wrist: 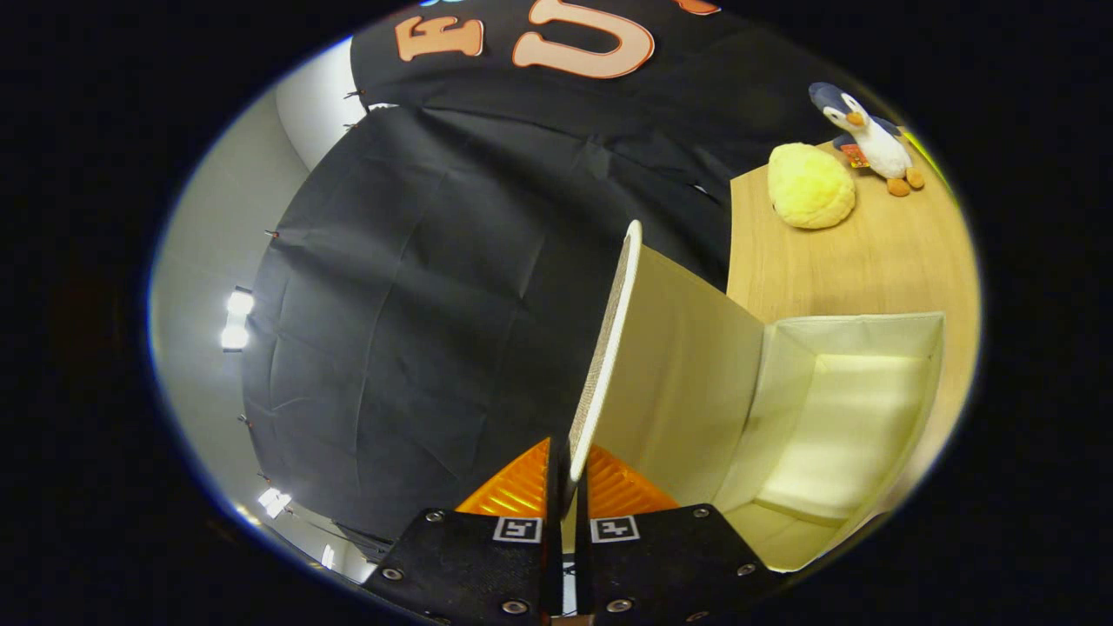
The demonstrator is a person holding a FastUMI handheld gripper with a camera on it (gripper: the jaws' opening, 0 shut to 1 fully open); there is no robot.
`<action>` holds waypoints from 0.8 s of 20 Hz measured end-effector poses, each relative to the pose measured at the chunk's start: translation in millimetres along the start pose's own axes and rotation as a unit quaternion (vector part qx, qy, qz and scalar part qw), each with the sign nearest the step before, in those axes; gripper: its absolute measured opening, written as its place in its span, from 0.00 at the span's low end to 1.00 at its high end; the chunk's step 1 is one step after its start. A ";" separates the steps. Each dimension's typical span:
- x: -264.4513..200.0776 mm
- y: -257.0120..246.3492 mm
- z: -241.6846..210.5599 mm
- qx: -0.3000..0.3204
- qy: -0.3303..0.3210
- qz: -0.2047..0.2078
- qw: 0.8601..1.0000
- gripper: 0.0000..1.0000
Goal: Open the storage box then place both shoes into the box .Put the left shoe in first, then the right shoe, with the right side of both shoes facing outward in a uniform manner.
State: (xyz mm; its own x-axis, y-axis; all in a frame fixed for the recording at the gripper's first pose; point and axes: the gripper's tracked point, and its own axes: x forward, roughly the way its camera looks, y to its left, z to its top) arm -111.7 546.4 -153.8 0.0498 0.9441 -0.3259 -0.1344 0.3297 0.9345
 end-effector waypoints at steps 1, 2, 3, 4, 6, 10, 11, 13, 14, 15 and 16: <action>12.1 2.4 -2.0 0.002 0.005 -0.001 1.000 0.06; 22.8 4.3 -3.2 0.003 0.010 -0.002 1.000 0.06; 32.5 3.8 -3.6 0.005 0.014 -0.004 1.000 0.06; 38.3 4.1 -5.2 0.009 0.017 -0.007 1.000 0.06; 54.3 8.8 -3.6 0.006 0.018 -0.008 1.000 0.09; 56.3 8.3 -4.8 -0.015 0.023 -0.006 1.000 0.21; 52.1 6.1 -2.7 -0.019 0.021 -0.008 1.000 0.33; 38.2 -5.0 0.8 -0.034 0.013 -0.015 0.999 0.48; 29.3 -9.0 1.2 -0.045 0.011 -0.020 0.999 0.52; 16.1 -12.3 0.6 -0.052 0.007 -0.024 0.998 0.53; 4.3 -17.2 0.2 -0.060 0.003 -0.028 0.998 0.52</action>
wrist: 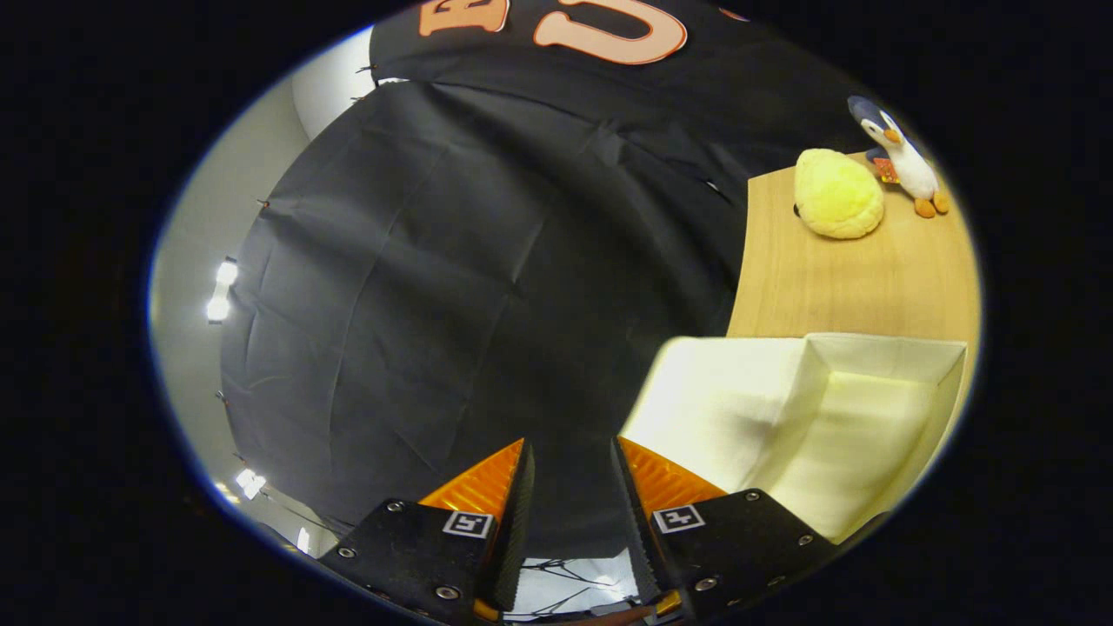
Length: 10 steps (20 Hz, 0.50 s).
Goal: Open the storage box then place both shoes into the box .Put the left shoe in first, then the right shoe, with the right side of both shoes facing outward in a uniform manner.
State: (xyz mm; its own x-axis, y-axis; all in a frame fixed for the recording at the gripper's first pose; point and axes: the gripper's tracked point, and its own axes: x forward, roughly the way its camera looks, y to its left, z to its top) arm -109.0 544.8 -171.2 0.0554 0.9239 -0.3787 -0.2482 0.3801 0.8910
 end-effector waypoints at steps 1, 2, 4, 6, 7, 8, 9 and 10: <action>-9.4 -8.7 -0.2 -0.009 -0.005 -0.009 1.000 0.52; -19.4 -18.6 1.3 -0.021 -0.013 -0.022 0.999 0.53; -41.5 -40.7 0.9 -0.047 -0.028 -0.059 0.997 0.61; -62.7 -71.7 -0.8 -0.075 -0.045 -0.105 0.991 0.74; -74.7 -90.8 -0.8 -0.088 -0.052 -0.134 0.986 0.83; -87.6 -111.8 -2.5 -0.097 -0.056 -0.163 0.980 0.86; -102.2 -130.3 -5.4 -0.105 -0.060 -0.190 0.974 0.89; -114.8 -150.7 -8.5 -0.110 -0.065 -0.218 0.968 0.89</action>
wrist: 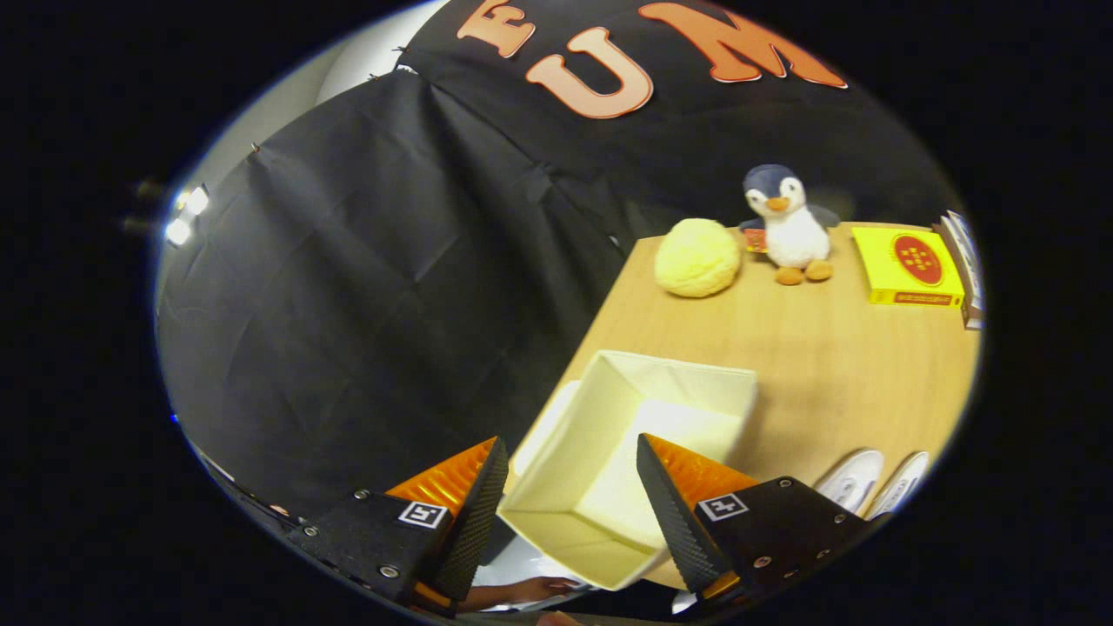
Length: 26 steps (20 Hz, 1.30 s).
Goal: Open the storage box then place both shoes into the box .Put the left shoe in first, then the right shoe, with the right side of both shoes facing outward in a uniform manner.
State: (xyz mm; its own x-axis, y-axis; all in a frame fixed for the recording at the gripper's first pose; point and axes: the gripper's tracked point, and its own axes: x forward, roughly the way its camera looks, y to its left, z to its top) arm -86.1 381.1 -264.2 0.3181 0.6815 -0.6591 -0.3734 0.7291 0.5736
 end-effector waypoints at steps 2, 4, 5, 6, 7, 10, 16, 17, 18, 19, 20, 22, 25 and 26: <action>-9.2 -47.3 -20.9 -0.010 0.007 -0.057 0.998 0.90; -19.0 -83.1 -43.5 -0.006 0.020 -0.098 0.995 0.90; -27.8 -102.4 -54.8 -0.002 0.022 -0.119 0.993 0.90; -34.3 -119.5 -65.4 0.000 0.026 -0.141 0.990 0.90; -41.5 -138.3 -78.4 0.001 0.034 -0.165 0.986 0.90; -60.3 -174.8 -116.1 0.005 0.067 -0.214 0.975 0.88; -69.2 -208.8 -169.0 0.017 0.098 -0.242 0.965 0.80; -68.2 -213.9 -177.0 0.016 0.104 -0.247 0.963 0.78; -65.5 -218.5 -181.3 0.011 0.108 -0.248 0.963 0.76; -62.2 -221.7 -185.9 0.003 0.110 -0.251 0.962 0.72; -59.8 -224.6 -188.4 -0.006 0.110 -0.255 0.961 0.71; -56.5 -236.8 -193.7 -0.024 0.110 -0.269 0.956 0.66; -49.1 -251.2 -195.6 -0.020 0.091 -0.283 0.955 0.48; -44.6 -253.0 -190.1 -0.013 0.072 -0.283 0.956 0.43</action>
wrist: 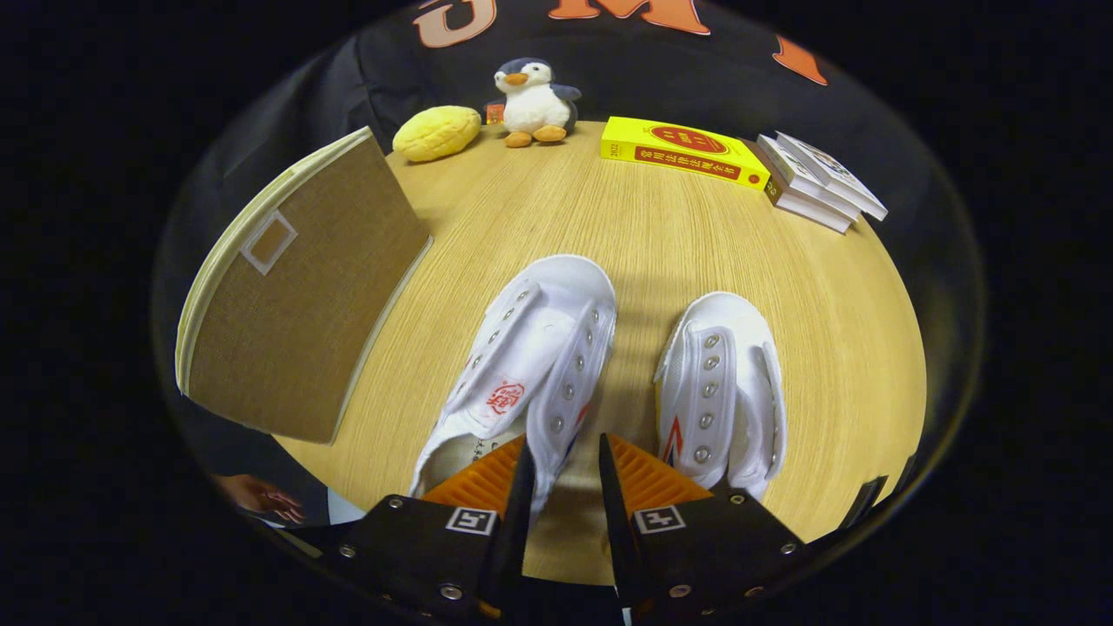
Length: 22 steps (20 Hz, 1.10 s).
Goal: Open the storage box then place both shoes into the box .Put the left shoe in first, then the right shoe, with the right side of both shoes facing outward in a uniform manner.
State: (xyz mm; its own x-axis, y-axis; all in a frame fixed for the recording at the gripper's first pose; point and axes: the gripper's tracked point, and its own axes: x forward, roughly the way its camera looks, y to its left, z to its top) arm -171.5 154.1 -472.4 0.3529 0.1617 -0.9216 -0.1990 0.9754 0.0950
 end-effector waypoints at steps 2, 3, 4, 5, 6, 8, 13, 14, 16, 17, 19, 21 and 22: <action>9.4 -2.9 4.8 0.007 -0.012 -0.002 1.000 0.36; 12.5 -1.0 3.2 0.007 -0.005 0.002 1.000 0.33; 12.1 1.1 6.9 0.012 -0.010 0.005 1.000 0.31; 14.5 -0.6 11.6 0.013 -0.020 0.004 1.000 0.28; 16.5 -3.3 10.6 0.011 -0.018 -0.002 1.000 0.27; 18.2 -2.1 12.0 0.023 -0.022 0.001 1.000 0.23; 19.6 -6.3 8.6 0.066 -0.005 0.011 0.998 0.09; 19.6 -7.1 9.0 0.073 0.000 0.011 0.997 0.08; 17.6 -7.5 10.6 0.081 0.006 0.011 0.997 0.05; 15.8 -8.1 12.6 0.087 0.007 0.009 0.996 0.04; 12.5 -7.8 20.0 0.105 0.006 0.006 0.994 0.03; 7.4 -3.0 30.2 0.112 -0.001 0.013 0.994 0.03; 4.0 0.1 35.9 0.114 -0.005 0.019 0.993 0.03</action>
State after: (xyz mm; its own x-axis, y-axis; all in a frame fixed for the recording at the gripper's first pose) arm -137.3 160.3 -462.6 0.3590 0.2002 -0.9116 -0.0017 0.9769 0.2138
